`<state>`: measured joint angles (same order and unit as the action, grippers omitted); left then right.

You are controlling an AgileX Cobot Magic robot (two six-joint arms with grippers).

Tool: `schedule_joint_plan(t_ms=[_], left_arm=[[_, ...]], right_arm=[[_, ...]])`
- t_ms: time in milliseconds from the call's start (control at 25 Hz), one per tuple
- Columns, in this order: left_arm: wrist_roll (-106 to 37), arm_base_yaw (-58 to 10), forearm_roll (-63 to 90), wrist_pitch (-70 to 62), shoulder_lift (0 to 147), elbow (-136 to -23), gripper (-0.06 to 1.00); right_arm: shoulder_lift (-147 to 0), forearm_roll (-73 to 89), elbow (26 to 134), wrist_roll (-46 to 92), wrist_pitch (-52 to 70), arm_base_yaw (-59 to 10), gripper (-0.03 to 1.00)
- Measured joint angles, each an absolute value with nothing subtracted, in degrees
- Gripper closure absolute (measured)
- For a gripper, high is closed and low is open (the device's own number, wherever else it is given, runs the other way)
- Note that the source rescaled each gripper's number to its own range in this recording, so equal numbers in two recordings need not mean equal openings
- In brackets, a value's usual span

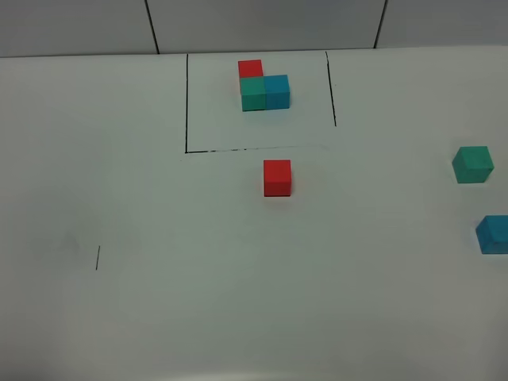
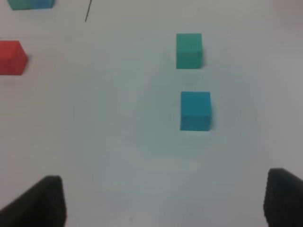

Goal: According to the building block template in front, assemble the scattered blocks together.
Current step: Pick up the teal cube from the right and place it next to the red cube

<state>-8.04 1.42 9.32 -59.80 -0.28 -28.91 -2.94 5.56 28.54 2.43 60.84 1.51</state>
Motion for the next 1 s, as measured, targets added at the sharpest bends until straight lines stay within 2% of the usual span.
schedule_joint_plan(t_ms=[280, 520, 760, 1000], left_arm=[[-8.0, 1.4, 9.4, -59.8, -0.3, -28.9, 0.72], [-7.9, 1.5, 9.4, -59.8, -0.3, -28.9, 0.72], [-7.9, 1.5, 9.4, -59.8, -0.3, -28.9, 0.72], [-7.9, 1.5, 9.4, -59.8, -0.3, -28.9, 0.72]], right_arm=[[-8.3, 5.2, 28.5, -0.8, 60.7, 1.5, 0.16], [-30.5, 3.2, 31.6, -2.5, 56.4, 1.5, 0.08], [-58.8, -0.4, 44.2, -2.1, 51.0, 1.5, 0.01], [-84.5, 0.5, 60.0, 3.4, 50.0, 1.5, -0.01]])
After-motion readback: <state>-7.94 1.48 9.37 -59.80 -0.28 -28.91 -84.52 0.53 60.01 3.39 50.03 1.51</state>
